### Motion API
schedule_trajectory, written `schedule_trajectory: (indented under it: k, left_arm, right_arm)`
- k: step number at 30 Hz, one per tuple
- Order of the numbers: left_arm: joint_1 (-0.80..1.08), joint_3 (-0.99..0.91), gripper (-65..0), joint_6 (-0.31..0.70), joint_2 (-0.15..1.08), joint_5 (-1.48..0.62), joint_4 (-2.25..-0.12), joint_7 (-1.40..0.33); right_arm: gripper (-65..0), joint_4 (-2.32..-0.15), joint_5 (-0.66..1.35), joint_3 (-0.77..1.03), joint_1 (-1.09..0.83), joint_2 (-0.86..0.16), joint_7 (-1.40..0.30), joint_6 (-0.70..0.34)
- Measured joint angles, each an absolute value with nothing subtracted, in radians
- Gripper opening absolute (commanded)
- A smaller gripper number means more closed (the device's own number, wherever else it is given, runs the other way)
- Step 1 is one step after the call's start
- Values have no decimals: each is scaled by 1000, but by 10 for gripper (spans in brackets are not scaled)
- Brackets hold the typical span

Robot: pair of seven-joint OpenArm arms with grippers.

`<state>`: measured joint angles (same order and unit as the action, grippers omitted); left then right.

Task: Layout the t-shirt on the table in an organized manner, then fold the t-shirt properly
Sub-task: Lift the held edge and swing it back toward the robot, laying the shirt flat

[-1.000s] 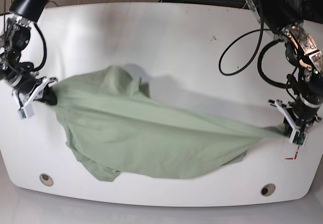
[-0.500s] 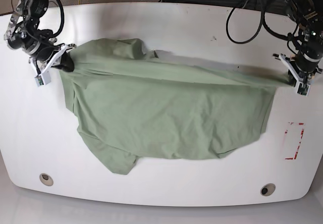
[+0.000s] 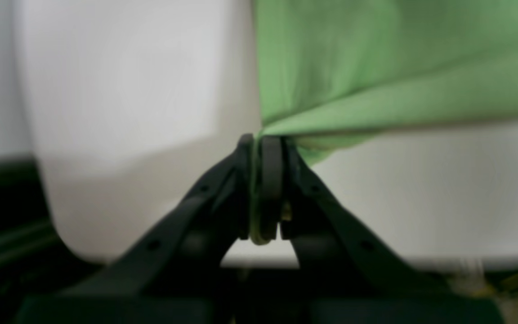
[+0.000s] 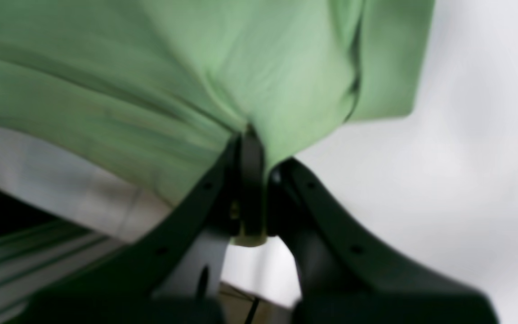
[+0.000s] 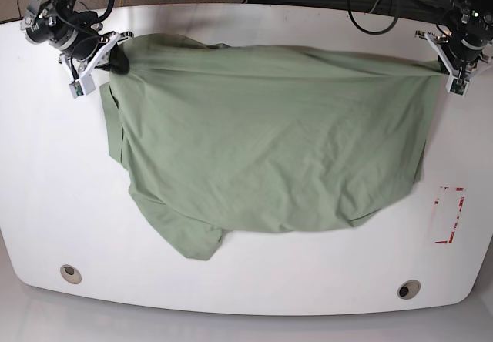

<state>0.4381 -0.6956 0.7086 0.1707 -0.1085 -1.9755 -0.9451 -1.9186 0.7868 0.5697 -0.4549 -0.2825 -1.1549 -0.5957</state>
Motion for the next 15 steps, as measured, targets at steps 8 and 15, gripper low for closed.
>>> schedule_trajectory:
  k: [8,15]
  left_arm:
    - [487,-728,-650,705,168,-104,-1948,-940]
    - [487,-727,-650,708,157,-105,-1963,-944]
  right_arm:
    - [-650,-1895,789,568,-530,-268,-1150,-595]
    - [-650,-1955,786,575,-544,-247,-1154,-596]
